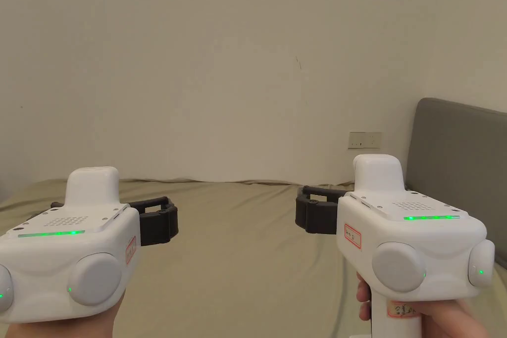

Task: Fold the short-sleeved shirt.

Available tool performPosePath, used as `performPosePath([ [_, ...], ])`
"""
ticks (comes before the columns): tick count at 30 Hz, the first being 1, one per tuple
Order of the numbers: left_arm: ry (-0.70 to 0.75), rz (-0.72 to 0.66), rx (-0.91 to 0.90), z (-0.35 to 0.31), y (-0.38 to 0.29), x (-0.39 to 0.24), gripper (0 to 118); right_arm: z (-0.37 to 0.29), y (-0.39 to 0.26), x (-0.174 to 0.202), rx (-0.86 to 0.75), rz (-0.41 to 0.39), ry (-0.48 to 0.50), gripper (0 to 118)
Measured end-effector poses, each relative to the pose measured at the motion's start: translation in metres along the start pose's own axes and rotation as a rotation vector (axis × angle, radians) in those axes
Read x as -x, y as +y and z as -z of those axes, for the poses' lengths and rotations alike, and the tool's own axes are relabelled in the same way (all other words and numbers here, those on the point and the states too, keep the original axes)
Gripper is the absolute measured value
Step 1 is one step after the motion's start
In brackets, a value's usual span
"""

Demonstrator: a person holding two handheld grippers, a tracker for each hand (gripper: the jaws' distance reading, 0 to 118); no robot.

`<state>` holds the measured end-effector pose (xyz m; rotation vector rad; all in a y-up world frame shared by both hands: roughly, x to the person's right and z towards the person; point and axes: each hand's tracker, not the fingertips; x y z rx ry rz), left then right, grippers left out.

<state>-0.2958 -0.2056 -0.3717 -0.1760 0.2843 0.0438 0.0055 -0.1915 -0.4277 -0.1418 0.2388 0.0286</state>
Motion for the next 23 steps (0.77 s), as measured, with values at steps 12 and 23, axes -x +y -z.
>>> performPosePath([
  [12,-0.003,0.005,-0.009,-0.0077,0.0061,-0.0003,118,-0.0005,-0.0030,0.0023,-0.029,-0.014,0.002,118],
  [23,-0.018,0.001,0.005,-0.0076,0.0034,-0.0038,118,0.0025,-0.0051,0.0074,-0.026,-0.032,-0.035,118],
])
